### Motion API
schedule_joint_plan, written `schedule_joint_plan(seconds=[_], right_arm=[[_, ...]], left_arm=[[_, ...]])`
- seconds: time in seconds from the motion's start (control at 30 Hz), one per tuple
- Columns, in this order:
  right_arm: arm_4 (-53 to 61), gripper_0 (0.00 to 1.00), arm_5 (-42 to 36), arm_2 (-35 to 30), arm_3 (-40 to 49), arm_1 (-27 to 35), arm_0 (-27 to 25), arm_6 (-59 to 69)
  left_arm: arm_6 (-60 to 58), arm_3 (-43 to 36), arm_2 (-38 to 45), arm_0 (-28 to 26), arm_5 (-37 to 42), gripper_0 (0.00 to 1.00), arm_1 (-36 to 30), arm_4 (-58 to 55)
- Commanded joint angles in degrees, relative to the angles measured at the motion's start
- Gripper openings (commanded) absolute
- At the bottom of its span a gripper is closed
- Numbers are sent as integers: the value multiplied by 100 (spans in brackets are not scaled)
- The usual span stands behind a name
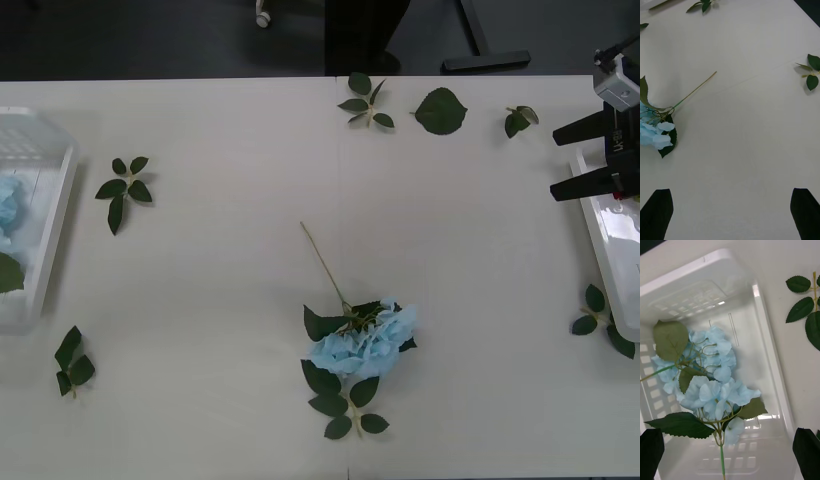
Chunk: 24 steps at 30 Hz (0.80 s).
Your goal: Place the red flowers into the right box and the blue flowers into the left box. If a person shows an open palm, hand one flower to the person first, then continue sorting.
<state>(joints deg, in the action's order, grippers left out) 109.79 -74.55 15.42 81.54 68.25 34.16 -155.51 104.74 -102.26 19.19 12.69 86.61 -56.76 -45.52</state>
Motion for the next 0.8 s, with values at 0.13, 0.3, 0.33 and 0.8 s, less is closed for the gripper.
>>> schedule_joint_plan(seconds=[0.13, 0.3, 0.33, 0.8], right_arm=[[16, 91, -25, -48, 125, 74, -50, 51], [16, 91, -33, -39, 125, 74, -50, 51], [16, 91, -42, -39, 134, 74, -50, 51], [78, 91, -42, -39, 143, 57, -50, 51]], left_arm=[[609, -1701, -2218, 436, 454, 100, 112, 2337], [1558, -1982, -3343, 902, 594, 100, 437, 3251], [1778, -1973, -3510, 1025, 629, 100, 516, 3312], [3852, -1824, -4740, 2203, 621, 100, 1105, 2724]])
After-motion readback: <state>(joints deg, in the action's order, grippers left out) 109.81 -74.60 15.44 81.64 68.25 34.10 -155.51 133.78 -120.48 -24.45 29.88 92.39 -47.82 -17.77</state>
